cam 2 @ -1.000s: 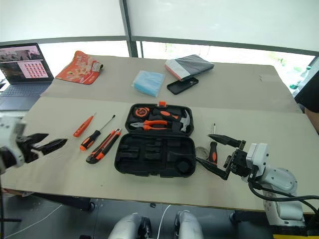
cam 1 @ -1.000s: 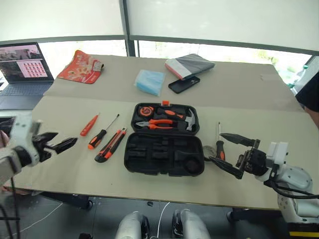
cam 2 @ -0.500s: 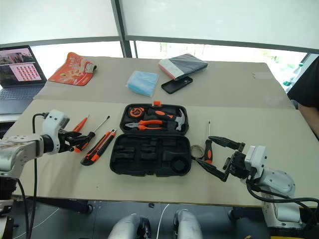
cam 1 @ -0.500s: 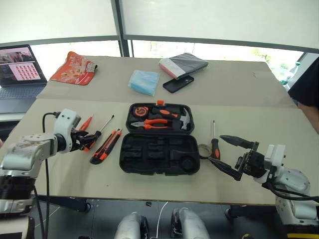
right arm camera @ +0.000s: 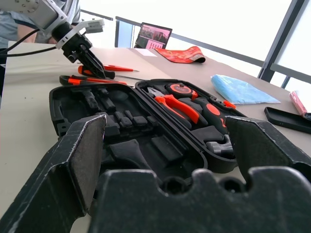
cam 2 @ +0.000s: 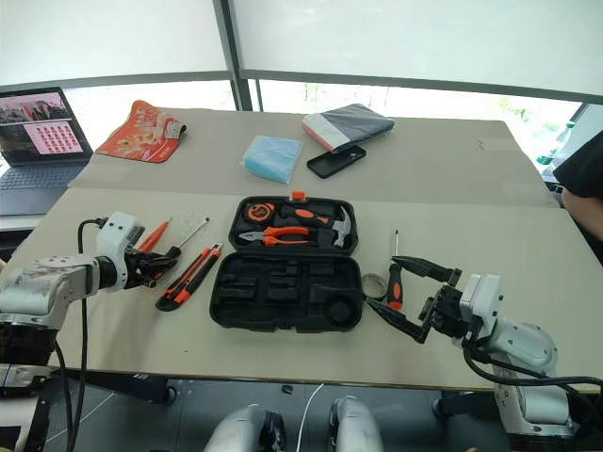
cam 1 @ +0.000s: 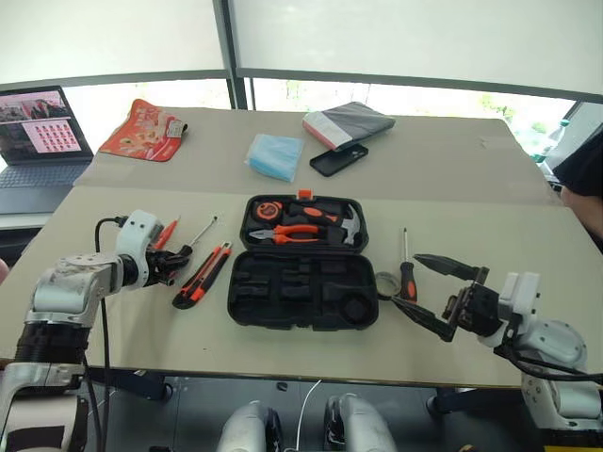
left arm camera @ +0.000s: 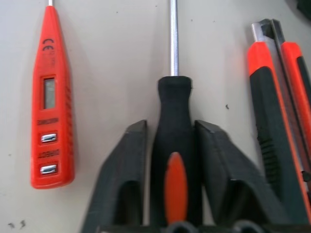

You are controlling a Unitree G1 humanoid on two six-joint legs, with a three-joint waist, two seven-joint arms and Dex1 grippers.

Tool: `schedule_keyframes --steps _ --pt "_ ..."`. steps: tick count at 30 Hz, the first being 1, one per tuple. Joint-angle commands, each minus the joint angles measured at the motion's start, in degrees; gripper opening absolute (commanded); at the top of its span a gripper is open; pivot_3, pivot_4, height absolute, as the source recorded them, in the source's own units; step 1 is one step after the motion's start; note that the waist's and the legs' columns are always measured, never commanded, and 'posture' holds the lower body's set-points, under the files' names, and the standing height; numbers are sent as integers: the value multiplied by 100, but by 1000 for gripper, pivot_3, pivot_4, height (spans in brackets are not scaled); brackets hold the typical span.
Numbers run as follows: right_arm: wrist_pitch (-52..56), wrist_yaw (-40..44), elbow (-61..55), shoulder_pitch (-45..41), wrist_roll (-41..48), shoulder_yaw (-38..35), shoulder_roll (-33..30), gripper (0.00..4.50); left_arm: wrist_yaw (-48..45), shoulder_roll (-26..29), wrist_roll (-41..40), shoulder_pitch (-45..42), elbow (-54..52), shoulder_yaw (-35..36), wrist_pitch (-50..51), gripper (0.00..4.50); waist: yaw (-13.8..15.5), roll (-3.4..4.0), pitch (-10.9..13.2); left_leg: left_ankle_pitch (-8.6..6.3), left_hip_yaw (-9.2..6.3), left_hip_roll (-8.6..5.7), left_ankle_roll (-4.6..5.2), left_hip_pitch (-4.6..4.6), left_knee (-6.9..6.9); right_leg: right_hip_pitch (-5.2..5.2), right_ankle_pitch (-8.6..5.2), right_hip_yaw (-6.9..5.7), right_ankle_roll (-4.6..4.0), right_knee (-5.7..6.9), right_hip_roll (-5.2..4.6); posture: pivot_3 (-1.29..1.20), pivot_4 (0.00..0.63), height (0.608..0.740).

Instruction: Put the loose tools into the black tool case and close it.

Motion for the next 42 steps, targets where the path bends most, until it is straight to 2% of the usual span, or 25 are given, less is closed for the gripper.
schedule_keyframes --steps 1,3,6,8,10,13,14,17,20,30,42 --pt "74 -61 -276 20 73 -320 -217 4500 -753 237 -479 -105 -299 649 -445 836 6 -8 5 1 -1 0 0 -7 2 -5 0 -3 -1 0 1 0 150 740" --pt "118 -6 -296 107 173 -515 -379 4500 -1547 428 -680 -130 -592 643 -788 836 11 -12 7 1 -7 0 1 -23 10 -10 -1 -13 -1 -2 0 0 150 740" --pt "81 144 -156 212 206 -762 -581 4500 -2243 422 -597 -546 -765 299 -1533 836 77 -12 8 -5 -10 -7 8 -29 13 -5 -1 -22 -1 -11 -8 0 150 740" --pt "-22 197 -19 214 129 -815 -617 4500 -3036 503 308 -1071 -1169 -1039 -2201 836 118 -13 8 -6 -18 -8 9 -37 18 4 2 -25 3 -30 -2 0 150 740" --pt "-81 238 38 217 86 -807 -596 4500 -3103 197 1042 -1680 -1159 -1896 -2607 836 170 -10 6 -7 -26 -17 11 -42 24 14 4 -27 7 -41 12 0 150 740" --pt "-122 307 73 199 43 -779 -579 4500 -3040 -224 1298 -2093 -900 -2178 -2841 836 164 -3 2 -10 -24 -34 41 -47 25 14 11 -1 19 -41 30 0 150 740" --pt "-141 308 100 180 23 -771 -565 4500 -3073 -366 1404 -2224 -831 -2324 -2830 836 120 -3 3 10 -24 -33 88 -56 31 9 14 0 24 -45 38 0 150 740" --pt "-202 275 148 96 7 -731 -490 4500 -2977 -799 2172 -2544 -363 -3064 -3060 836 15 -5 4 17 -23 -25 104 -58 35 5 14 6 25 -49 66 0 150 740" --pt "-200 227 36 137 -19 -661 -387 4500 -2773 -930 2534 -2549 -56 -3176 -3303 836 -8 -5 4 19 -22 -22 101 -53 39 7 14 11 25 -47 76 0 150 740" --pt "-140 -23 -294 342 -103 -607 -200 4500 -2776 -1365 2642 -2319 -145 -3267 -3129 836 18 -4 5 -1 -50 -5 132 -77 87 7 14 9 25 -35 81 0 150 740" --pt "4 -274 -499 358 -129 -499 -194 4500 -2807 -1128 2887 -2036 -141 -3199 -3355 836 18 -3 4 -6 -56 -8 140 -92 107 6 20 11 35 -37 79 0 150 740"
